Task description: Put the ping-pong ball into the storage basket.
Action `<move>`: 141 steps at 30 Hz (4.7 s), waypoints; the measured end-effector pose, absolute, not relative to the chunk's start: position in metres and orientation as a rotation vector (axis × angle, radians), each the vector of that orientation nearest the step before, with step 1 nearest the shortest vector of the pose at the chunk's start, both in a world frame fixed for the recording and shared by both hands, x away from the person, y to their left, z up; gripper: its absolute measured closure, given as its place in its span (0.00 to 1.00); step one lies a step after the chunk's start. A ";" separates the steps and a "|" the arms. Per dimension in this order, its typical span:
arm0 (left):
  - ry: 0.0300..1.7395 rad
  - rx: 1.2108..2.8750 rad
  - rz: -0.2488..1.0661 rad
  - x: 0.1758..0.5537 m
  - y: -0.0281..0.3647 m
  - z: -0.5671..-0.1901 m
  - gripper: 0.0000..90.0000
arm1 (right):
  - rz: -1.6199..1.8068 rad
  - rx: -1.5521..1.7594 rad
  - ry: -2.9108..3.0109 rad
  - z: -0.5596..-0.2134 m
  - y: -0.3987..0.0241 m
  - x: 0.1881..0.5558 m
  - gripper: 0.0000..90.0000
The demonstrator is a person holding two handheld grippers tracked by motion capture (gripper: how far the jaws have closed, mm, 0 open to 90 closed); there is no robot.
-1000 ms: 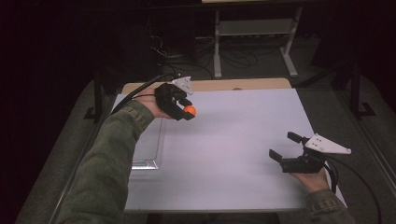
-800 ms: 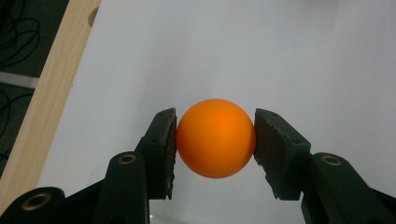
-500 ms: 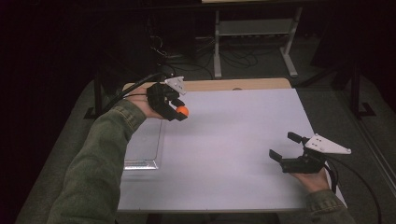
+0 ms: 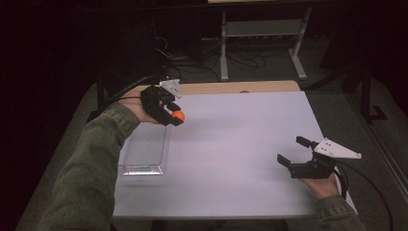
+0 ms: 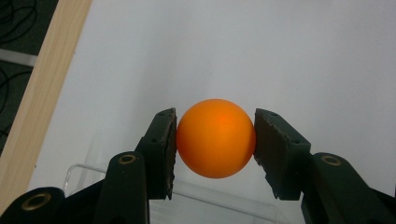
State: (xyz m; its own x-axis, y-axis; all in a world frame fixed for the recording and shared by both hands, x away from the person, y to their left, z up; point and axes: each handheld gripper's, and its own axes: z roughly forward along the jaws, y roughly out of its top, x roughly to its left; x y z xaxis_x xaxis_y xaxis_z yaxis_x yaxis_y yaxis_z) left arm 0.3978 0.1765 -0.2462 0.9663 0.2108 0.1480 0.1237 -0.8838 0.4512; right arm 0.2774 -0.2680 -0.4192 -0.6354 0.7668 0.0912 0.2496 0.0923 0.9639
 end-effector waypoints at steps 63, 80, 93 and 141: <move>0.360 2.846 0.175 0.373 0.243 -0.271 0.56 | 1.538 0.992 1.958 -0.420 -0.267 0.277 0.00; 0.367 2.850 0.141 0.374 0.245 -0.289 0.56 | 1.533 0.992 1.962 -0.421 -0.266 0.277 0.00; 0.380 2.837 0.106 0.375 0.246 -0.308 0.56 | 1.530 0.992 1.964 -0.421 -0.267 0.277 0.00; 0.413 2.852 0.020 0.377 0.249 -0.359 0.56 | 1.525 0.997 1.972 -0.421 -0.266 0.277 0.00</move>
State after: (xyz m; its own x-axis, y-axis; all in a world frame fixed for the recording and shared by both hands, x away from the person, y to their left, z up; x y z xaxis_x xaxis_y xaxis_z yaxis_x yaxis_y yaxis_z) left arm 0.3772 0.2486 -0.3589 0.9594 0.2809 -0.0237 0.2774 -0.9259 0.2563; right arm 0.2769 -0.2661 -0.4214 -0.6358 0.7681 0.0761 0.2666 0.1261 0.9555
